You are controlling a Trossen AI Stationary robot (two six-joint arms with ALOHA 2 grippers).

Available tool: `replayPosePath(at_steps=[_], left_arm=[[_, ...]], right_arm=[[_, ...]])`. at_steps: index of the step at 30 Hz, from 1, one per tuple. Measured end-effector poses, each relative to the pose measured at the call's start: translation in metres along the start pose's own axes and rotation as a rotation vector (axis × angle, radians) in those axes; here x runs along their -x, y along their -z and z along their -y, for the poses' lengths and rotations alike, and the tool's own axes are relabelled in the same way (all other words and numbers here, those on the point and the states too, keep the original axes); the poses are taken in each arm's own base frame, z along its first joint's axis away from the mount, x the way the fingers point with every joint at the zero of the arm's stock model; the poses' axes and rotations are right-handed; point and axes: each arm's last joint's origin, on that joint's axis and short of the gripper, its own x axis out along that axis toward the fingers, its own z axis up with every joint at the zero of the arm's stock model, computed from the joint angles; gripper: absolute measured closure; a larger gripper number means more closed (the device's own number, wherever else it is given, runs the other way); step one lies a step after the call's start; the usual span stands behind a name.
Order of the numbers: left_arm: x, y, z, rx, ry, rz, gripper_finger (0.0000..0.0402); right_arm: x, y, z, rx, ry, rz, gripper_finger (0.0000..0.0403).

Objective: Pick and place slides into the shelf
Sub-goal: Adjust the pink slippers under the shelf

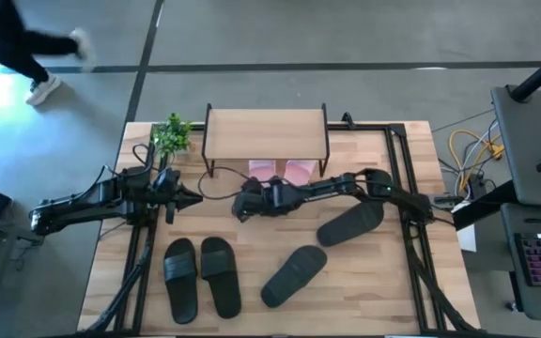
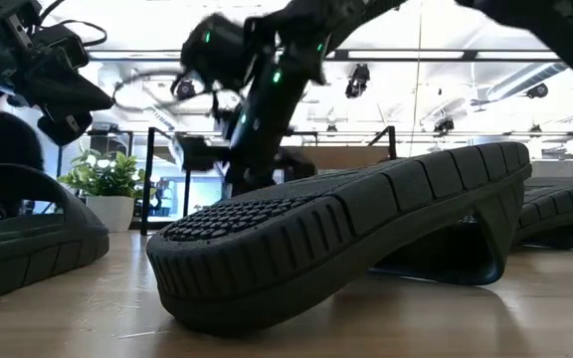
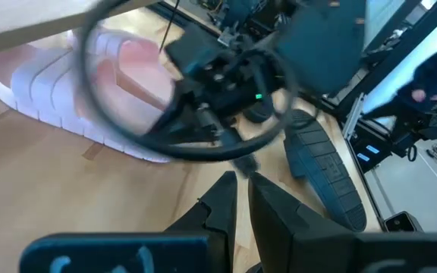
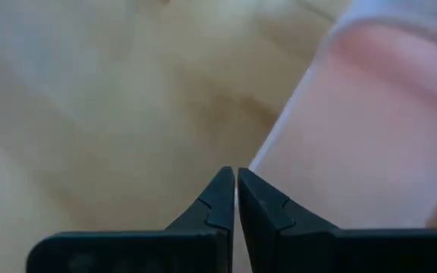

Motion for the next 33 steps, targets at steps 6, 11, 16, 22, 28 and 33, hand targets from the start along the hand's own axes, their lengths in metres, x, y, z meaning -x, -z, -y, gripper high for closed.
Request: replayPosePath(at_steps=[6, 11, 16, 22, 28, 33], left_arm=[[0.0, 0.0, 0.0, 0.001, -0.003, 0.0, 0.038], [0.0, 0.0, 0.0, 0.001, -0.006, 0.0, 0.038], [-0.001, 0.0, 0.0, 0.002, -0.008, -0.004, 0.038], [-0.001, 0.0, 0.0, 0.002, -0.009, -0.006, 0.038], [-0.001, 0.0, -0.001, 0.002, -0.01, -0.008, 0.038], [-0.001, 0.0, -0.001, 0.003, -0.011, -0.009, 0.038]], right_arm=[[-0.018, -0.023, -0.006, 0.057, -0.046, 0.064, 0.039], [-0.033, -0.029, -0.007, 0.047, 0.016, 0.111, 0.039], [-0.055, -0.012, -0.004, -0.001, 0.094, 0.072, 0.039], [-0.053, 0.0, 0.004, -0.074, 0.273, 0.119, 0.039], [-0.049, 0.004, 0.02, -0.131, 0.407, 0.077, 0.039], [-0.046, 0.009, 0.026, -0.179, 0.471, 0.068, 0.039]])
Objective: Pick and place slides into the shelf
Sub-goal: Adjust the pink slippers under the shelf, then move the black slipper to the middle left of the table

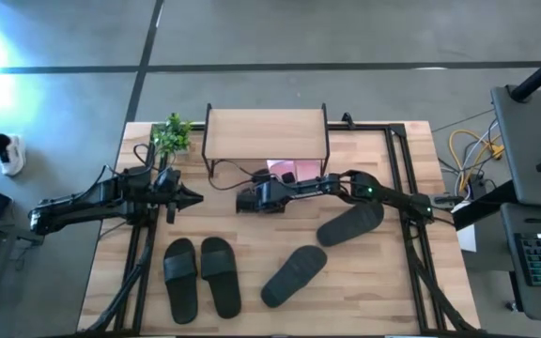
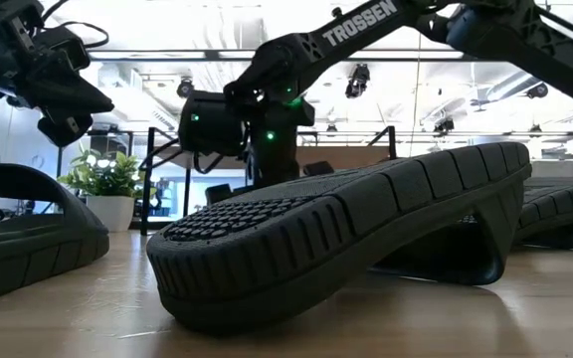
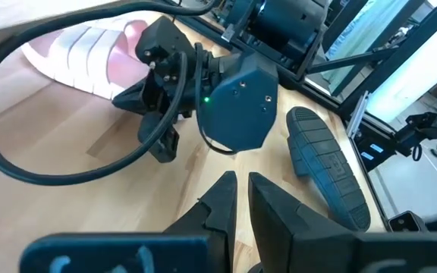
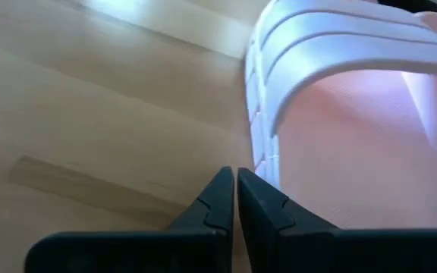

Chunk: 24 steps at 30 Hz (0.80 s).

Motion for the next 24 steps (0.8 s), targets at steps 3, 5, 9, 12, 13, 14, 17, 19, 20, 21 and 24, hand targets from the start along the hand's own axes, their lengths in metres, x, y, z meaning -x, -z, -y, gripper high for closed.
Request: replayPosePath(at_steps=[3, 5, 9, 12, 13, 14, 17, 19, 20, 21, 24], left_arm=[[0.0, 0.0, 0.0, 0.0, 0.0, -0.001, 0.038], [0.0, 0.0, 0.0, 0.0, -0.001, -0.001, 0.038], [-0.001, 0.0, 0.0, 0.001, -0.003, -0.007, 0.038], [-0.002, 0.0, -0.001, 0.003, -0.007, -0.016, 0.038], [-0.002, 0.001, -0.001, 0.004, -0.009, -0.019, 0.038], [-0.002, 0.0, -0.001, 0.004, -0.008, -0.018, 0.038], [-0.003, 0.001, -0.001, 0.005, -0.011, -0.025, 0.038], [-0.003, 0.001, -0.001, 0.005, -0.012, -0.026, 0.038], [-0.003, 0.001, -0.001, 0.006, -0.013, -0.027, 0.038], [-0.003, 0.001, -0.001, 0.005, -0.013, -0.027, 0.038], [-0.003, 0.001, -0.001, 0.005, -0.013, -0.027, 0.038]], right_arm=[[0.005, 0.001, -0.003, -0.008, -0.024, 0.012, 0.039], [0.011, -0.002, -0.006, 0.005, -0.061, 0.028, 0.039], [0.03, -0.013, -0.013, 0.074, -0.155, 0.075, 0.039], [0.043, -0.021, -0.017, 0.165, -0.293, 0.026, 0.039], [0.049, -0.025, -0.017, 0.201, -0.361, -0.01, 0.039], [0.054, -0.027, -0.018, 0.236, -0.432, -0.047, 0.039], [0.072, -0.033, -0.017, 0.319, -0.629, -0.162, 0.039], [0.083, -0.033, -0.012, 0.338, -0.699, -0.258, 0.039], [0.088, -0.033, -0.007, 0.336, -0.701, -0.323, 0.039], [0.092, -0.03, -0.003, 0.335, -0.69, -0.388, 0.039], [0.11, -0.019, 0.014, 0.387, -0.606, -0.515, 0.039]])
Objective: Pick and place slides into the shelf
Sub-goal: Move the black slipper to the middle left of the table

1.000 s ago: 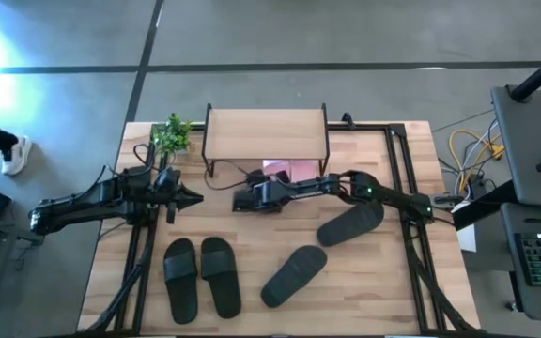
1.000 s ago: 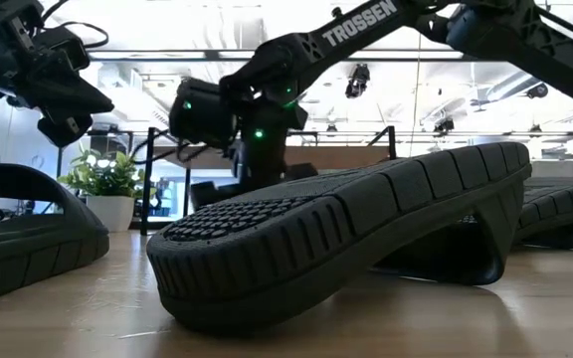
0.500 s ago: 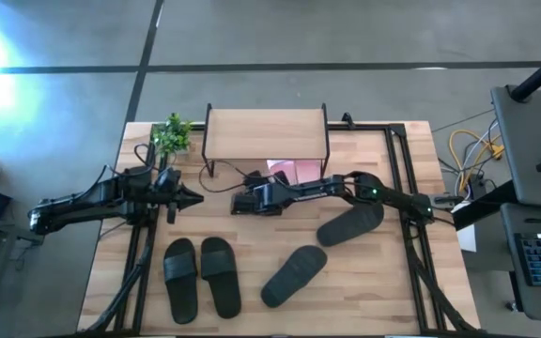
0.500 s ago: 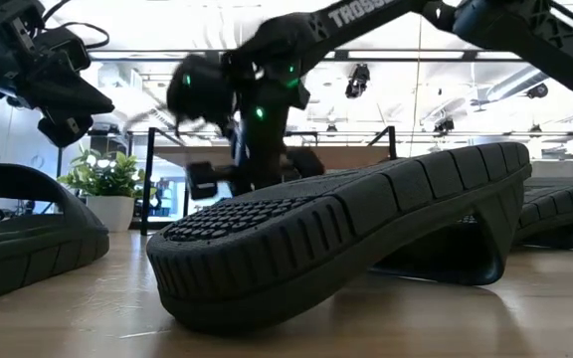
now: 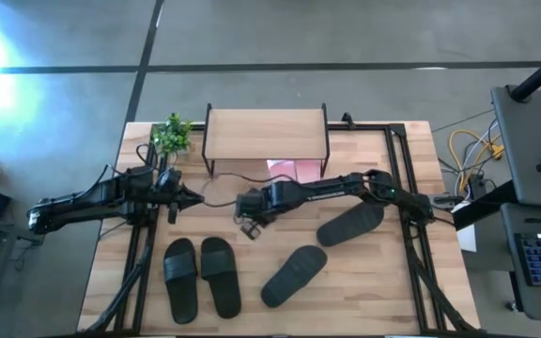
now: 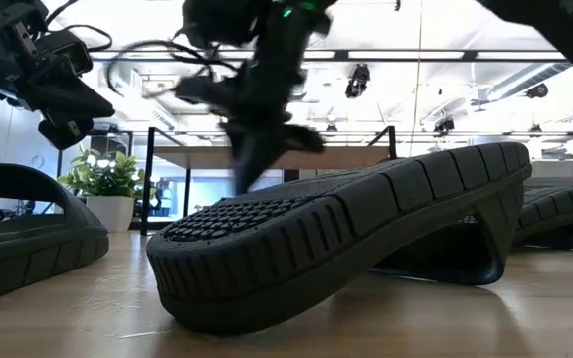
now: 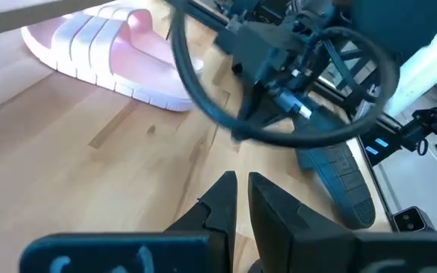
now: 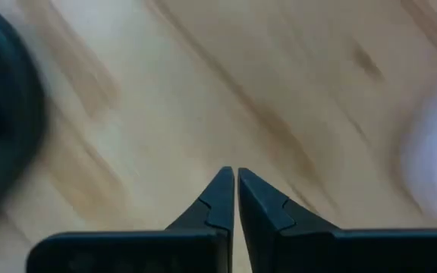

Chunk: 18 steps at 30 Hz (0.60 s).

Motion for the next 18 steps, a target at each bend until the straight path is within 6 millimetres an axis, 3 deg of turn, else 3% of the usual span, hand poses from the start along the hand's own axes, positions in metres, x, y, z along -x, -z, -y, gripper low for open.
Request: replayPosePath(at_steps=[5, 11, 18], left_arm=[[0.0, 0.0, 0.0, -0.001, 0.0, 0.001, 0.038], [0.0, 0.0, 0.0, -0.001, 0.001, 0.0, 0.038], [0.0, 0.0, 0.0, -0.005, 0.001, 0.0, 0.038]], right_arm=[[0.027, 0.048, -0.027, 0.047, 0.038, -0.087, 0.039], [0.055, 0.1, -0.063, -0.051, 0.015, -0.064, 0.039], [0.062, 0.179, -0.1, -0.215, 0.018, -0.091, 0.038]])
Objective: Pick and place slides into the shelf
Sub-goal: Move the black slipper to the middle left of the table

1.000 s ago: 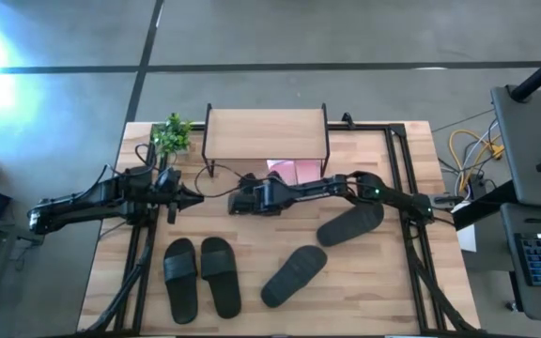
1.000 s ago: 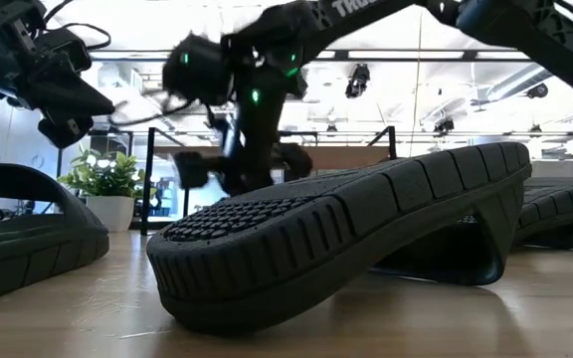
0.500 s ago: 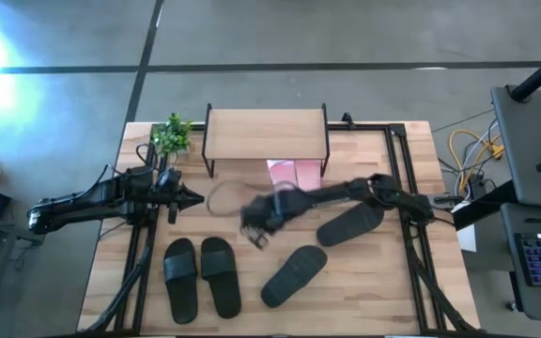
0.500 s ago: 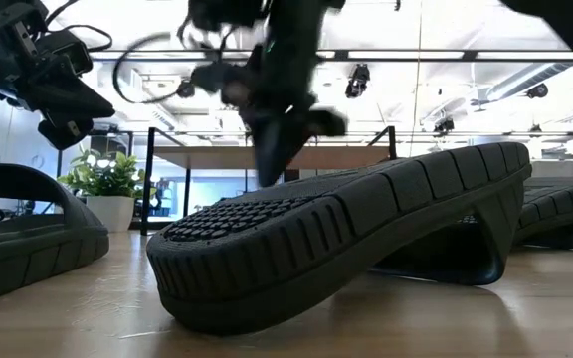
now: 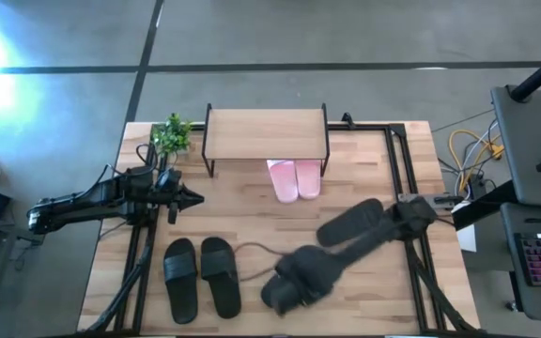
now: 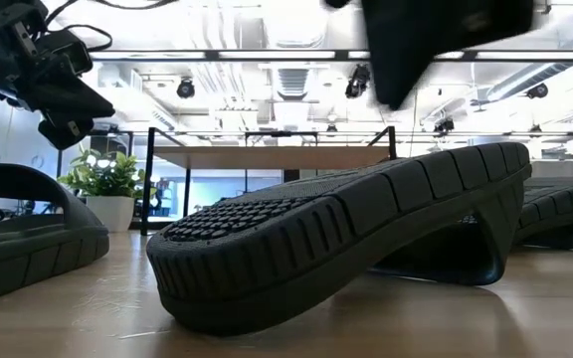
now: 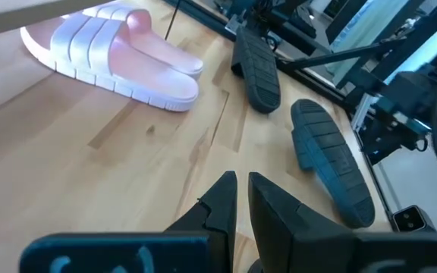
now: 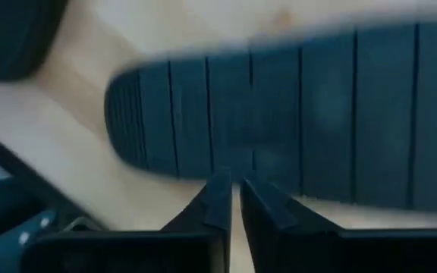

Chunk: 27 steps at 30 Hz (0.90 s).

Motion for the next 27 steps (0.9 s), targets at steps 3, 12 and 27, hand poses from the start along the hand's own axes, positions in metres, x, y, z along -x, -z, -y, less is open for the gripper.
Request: replayPosePath(at_steps=[3, 12, 27], left_arm=[[0.0, 0.0, 0.0, 0.0, 0.0, 0.0, 0.038], [0.0, 0.0, 0.0, -0.001, 0.001, 0.001, 0.038], [0.0, 0.0, 0.0, 0.0, 0.001, 0.0, 0.038]], right_arm=[[0.001, 0.031, -0.002, -0.068, 0.012, 0.038, 0.0357], [-0.035, 0.062, 0.019, -0.135, 0.138, 0.077, 0.0313], [-0.035, -0.015, 0.032, 0.067, 0.23, 0.362, 0.0312]])
